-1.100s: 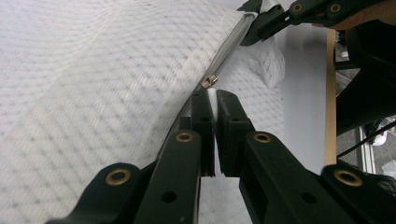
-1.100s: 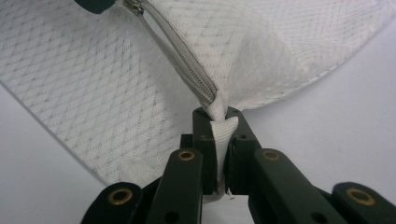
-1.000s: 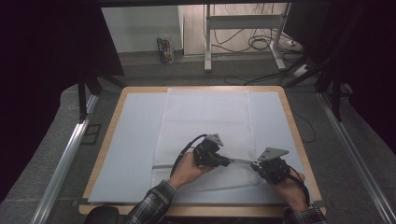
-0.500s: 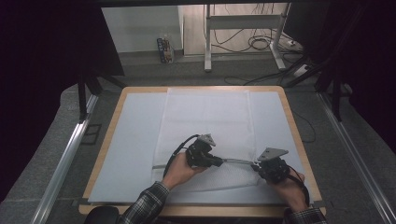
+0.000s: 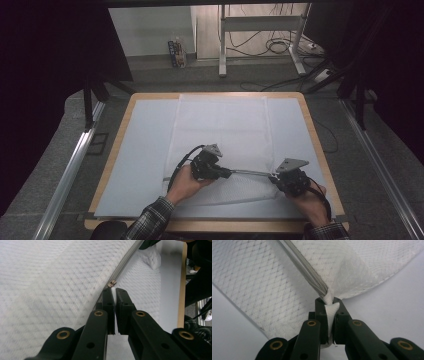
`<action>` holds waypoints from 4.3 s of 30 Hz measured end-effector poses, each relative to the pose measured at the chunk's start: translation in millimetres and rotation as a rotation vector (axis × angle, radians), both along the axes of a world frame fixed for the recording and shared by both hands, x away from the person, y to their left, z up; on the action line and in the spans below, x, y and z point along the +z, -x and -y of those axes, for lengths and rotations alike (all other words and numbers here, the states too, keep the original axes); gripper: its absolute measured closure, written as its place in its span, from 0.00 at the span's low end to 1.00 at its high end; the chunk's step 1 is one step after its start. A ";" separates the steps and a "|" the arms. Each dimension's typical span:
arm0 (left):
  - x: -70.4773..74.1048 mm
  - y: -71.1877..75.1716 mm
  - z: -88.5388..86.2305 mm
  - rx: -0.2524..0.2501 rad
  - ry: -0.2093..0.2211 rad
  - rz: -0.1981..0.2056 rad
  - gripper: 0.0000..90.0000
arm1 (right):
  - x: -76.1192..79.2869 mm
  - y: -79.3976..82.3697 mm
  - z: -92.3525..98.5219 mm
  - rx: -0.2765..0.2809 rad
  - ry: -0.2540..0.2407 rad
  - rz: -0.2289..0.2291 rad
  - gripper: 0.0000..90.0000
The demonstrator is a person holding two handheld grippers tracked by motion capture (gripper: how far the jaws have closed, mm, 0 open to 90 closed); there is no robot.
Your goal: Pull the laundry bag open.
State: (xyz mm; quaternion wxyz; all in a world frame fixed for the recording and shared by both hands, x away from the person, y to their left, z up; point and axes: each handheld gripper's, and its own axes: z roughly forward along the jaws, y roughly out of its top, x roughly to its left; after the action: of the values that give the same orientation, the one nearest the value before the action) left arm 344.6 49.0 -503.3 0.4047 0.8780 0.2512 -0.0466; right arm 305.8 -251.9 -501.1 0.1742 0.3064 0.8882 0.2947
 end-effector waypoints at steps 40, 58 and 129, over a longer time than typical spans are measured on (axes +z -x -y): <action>-0.3 16.5 -68.0 0.142 0.013 0.004 0.97 | 0.4 -0.7 4.6 -0.013 -0.005 -0.003 0.94; -0.5 32.4 -105.8 0.213 0.025 -0.007 0.97 | 0.0 0.4 3.3 -0.010 -0.022 -0.011 0.94; -12.9 60.5 -194.3 0.470 -0.104 -0.033 0.97 | -1.0 0.4 1.6 -0.032 0.000 -0.054 0.93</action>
State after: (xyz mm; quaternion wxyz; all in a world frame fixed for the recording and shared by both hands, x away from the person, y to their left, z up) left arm 284.0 243.3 -516.2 0.3547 0.8143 0.4570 0.0476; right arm 305.4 -253.5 -502.1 0.1548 0.3283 0.8877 0.2834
